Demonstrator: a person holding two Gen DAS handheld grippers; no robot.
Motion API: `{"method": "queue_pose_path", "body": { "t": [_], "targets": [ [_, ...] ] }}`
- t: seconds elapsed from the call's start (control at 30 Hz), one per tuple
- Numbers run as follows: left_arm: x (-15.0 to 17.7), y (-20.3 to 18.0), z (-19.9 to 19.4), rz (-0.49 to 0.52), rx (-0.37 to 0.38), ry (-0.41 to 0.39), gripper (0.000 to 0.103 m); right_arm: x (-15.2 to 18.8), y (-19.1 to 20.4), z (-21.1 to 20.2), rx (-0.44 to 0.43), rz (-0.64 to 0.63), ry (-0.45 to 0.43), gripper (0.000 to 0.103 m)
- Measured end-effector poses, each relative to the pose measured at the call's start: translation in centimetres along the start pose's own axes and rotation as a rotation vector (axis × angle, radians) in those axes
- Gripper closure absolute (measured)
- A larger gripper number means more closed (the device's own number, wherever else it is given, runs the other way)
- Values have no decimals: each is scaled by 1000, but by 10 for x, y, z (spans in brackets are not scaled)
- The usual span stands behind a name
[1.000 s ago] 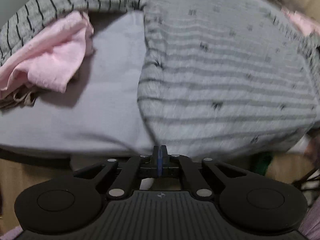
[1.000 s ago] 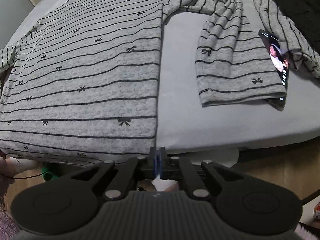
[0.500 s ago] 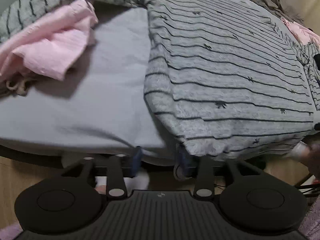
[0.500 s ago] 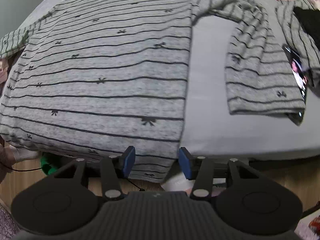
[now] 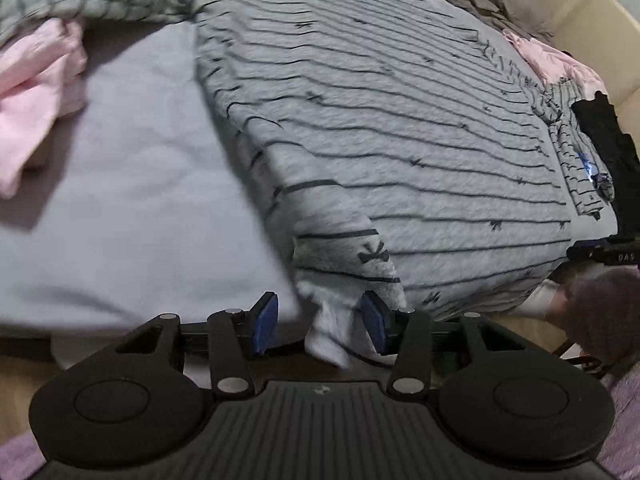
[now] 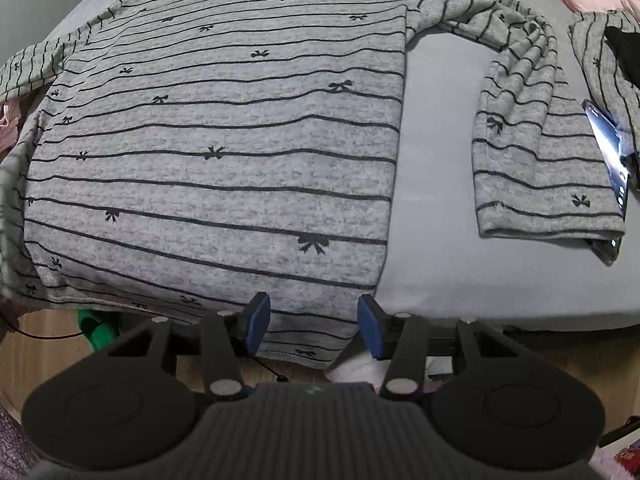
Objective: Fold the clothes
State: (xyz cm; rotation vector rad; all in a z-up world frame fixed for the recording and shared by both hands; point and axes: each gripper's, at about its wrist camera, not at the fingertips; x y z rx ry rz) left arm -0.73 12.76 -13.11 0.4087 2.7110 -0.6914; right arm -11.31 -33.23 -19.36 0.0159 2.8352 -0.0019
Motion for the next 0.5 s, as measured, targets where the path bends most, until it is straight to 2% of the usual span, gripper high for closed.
{"method": "queue_pose_path", "body": {
  "t": [0.1, 0.27, 0.43, 0.47, 0.5],
  "targets": [
    [-9, -17, 12, 66, 5, -10, 59, -1, 5, 0, -4, -16, -6, 50],
    [-11, -35, 24, 155, -67, 33, 59, -2, 9, -2, -10, -38, -18, 48],
    [-1, -26, 15, 127, -54, 51, 59, -1, 5, 1, -11, -19, -13, 47],
    [1, -23, 15, 117, -49, 59, 62, -1, 4, 1, -9, -15, -13, 47],
    [3, -20, 15, 109, -52, 66, 72, -1, 3, 1, -7, -11, -15, 47]
  ]
}}
Point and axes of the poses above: each gripper's, at about its wrist camera, not at the fingertips, and z roughly the way its jaws point, y to its left, x to its underside, and after that the axes turned 8 degrees about x, right-handed
